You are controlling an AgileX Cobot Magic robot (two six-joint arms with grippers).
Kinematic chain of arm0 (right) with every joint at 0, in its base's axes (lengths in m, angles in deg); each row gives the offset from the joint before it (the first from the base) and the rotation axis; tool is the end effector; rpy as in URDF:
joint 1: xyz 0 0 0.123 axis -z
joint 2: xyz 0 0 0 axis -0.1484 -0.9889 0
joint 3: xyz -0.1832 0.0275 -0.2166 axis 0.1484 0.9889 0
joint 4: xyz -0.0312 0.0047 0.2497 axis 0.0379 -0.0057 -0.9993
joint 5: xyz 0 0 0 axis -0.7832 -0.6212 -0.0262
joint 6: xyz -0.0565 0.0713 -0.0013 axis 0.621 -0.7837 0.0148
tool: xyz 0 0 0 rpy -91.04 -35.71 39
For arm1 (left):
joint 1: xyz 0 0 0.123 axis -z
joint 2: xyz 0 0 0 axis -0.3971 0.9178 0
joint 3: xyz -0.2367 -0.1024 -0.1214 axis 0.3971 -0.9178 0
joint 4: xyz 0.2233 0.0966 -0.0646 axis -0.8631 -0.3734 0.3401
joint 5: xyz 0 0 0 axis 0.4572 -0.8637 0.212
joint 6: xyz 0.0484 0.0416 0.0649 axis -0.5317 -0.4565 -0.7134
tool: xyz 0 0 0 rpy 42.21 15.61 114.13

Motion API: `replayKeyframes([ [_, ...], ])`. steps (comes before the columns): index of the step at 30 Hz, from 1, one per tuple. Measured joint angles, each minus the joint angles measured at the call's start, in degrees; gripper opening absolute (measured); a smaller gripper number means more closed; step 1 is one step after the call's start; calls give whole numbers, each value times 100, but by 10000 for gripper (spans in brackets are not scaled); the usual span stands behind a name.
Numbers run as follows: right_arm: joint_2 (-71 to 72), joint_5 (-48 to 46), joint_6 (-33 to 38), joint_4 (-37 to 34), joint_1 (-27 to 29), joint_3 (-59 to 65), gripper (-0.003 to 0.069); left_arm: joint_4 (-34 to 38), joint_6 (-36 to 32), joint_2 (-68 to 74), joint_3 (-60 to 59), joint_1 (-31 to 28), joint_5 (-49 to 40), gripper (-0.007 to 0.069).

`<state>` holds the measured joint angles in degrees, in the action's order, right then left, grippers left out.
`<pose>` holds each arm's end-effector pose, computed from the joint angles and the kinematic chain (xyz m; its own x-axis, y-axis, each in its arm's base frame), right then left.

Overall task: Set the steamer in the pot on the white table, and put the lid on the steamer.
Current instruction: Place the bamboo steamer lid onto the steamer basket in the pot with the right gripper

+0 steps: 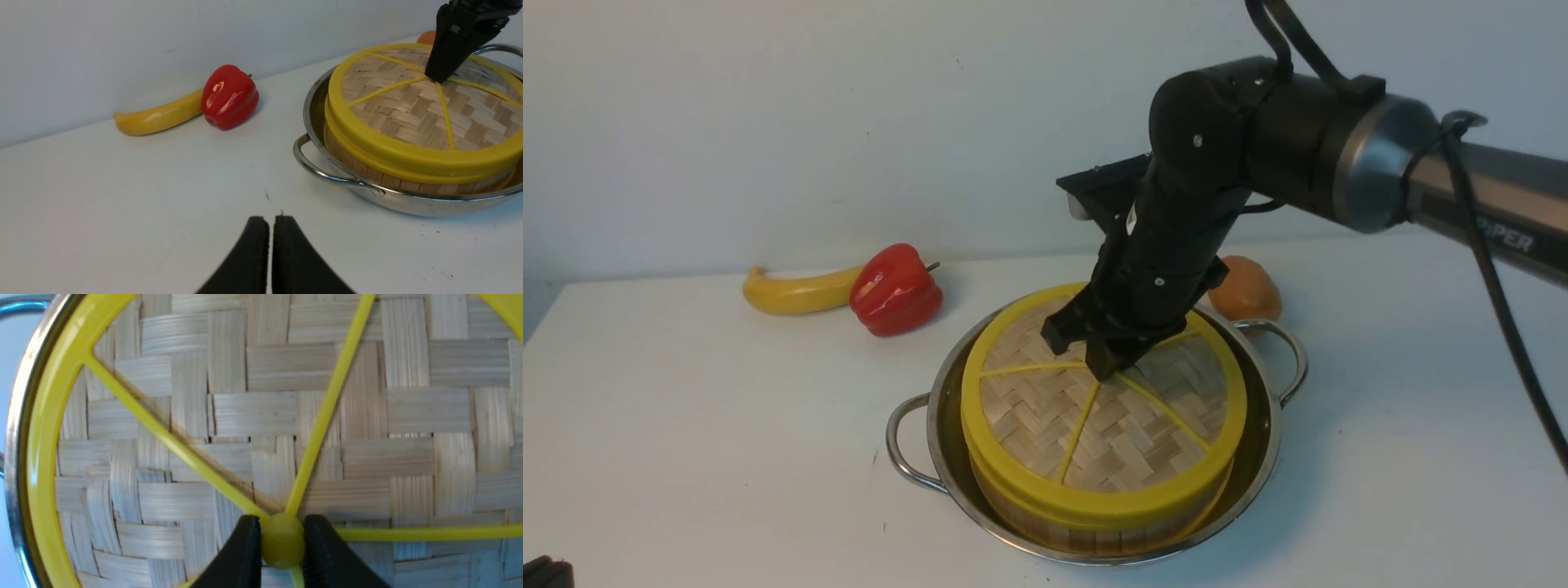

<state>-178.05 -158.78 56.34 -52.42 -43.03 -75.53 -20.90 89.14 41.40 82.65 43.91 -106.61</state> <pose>0.3585 0.2632 0.2340 -0.8376 -0.5182 -0.1730 -0.5429 0.8248 0.1583 0.0385 -0.0059 0.2867 -0.2756 0.1401 -0.9510 0.2814 0.9577 0.0595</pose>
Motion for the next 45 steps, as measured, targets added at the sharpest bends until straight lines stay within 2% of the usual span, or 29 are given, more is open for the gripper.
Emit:
replayKeyframes([
  [15, 0, 0, 259, -150, 0, -1, 144, 0, 0, 0, 0, 0, 0, 10],
  [24, -61, -149, 171, -156, 0, -368, 144, 0, 0, 0, 0, 0, 2, 10],
  [45, -66, -136, 287, -149, 0, -242, 144, 0, 0, 0, 0, 0, 7, 10],
])
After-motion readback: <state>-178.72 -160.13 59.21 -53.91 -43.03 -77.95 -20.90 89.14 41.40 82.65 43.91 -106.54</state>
